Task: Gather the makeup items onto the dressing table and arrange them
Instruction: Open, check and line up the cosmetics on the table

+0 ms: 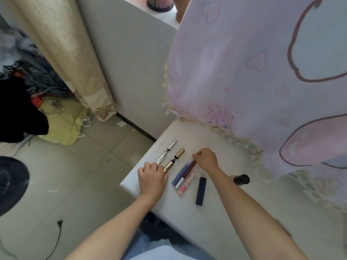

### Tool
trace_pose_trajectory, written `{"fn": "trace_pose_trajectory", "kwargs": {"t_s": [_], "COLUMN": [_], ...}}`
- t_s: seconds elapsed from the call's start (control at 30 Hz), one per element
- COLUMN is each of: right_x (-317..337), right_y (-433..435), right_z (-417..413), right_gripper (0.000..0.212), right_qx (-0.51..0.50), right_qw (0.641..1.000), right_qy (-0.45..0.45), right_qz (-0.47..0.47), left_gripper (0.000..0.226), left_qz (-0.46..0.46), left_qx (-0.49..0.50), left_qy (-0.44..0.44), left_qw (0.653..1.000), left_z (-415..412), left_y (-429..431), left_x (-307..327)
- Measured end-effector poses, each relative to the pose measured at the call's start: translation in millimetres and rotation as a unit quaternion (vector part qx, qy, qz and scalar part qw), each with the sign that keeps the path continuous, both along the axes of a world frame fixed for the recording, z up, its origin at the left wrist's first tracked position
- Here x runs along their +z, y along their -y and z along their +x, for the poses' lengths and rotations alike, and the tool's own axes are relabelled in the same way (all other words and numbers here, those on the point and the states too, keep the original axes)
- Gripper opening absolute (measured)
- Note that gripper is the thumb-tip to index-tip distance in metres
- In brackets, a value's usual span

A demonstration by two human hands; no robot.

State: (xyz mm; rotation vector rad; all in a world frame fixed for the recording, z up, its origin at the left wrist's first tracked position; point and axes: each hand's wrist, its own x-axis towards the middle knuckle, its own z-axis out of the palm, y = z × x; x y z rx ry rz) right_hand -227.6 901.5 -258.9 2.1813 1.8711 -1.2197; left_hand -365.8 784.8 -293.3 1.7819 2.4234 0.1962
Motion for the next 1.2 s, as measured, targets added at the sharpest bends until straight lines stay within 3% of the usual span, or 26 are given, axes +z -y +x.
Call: {"fn": "trace_pose_trajectory", "kwargs": {"t_s": [0.3,0.47,0.6,0.77,0.9,1.0,1.1,1.2], "right_x": [-1,3,2,-2,2,15,45,75], "right_y": [-4,-1,0,3,4,1,5,11], "right_z": [-11,-17,-19,-18,-14,-5,3,4], "right_gripper": [0.028,0.03,0.029,0.025,0.024,0.039,0.034,0.033], "right_qx": [0.046,0.082,0.072,0.048,0.0,-0.077,-0.155,-0.133], "right_qw": [0.996,0.99,0.989,0.99,0.997,0.995,0.969,0.966], "right_qy": [0.067,0.116,0.123,0.122,0.063,-0.048,-0.191,-0.22], "right_qz": [-0.031,-0.02,-0.034,-0.053,-0.05,-0.033,-0.003,-0.015], "left_gripper": [0.024,0.013,0.017,0.027,0.018,0.003,0.017,0.019], "left_qz": [0.022,0.108,0.062,0.049,0.138,0.252,0.311,0.34], "left_qx": [-0.005,-0.077,-0.144,-0.154,-0.128,-0.105,-0.1,-0.094], "left_qy": [-0.041,-0.033,-0.038,-0.024,0.031,0.08,0.131,0.159], "left_qw": [0.999,0.991,0.987,0.987,0.982,0.959,0.936,0.922], "left_z": [3,9,20,26,25,13,4,-2], "left_y": [0,1,3,6,6,2,-1,-3], "left_x": [-7,-14,-14,-13,-4,1,17,39]}}
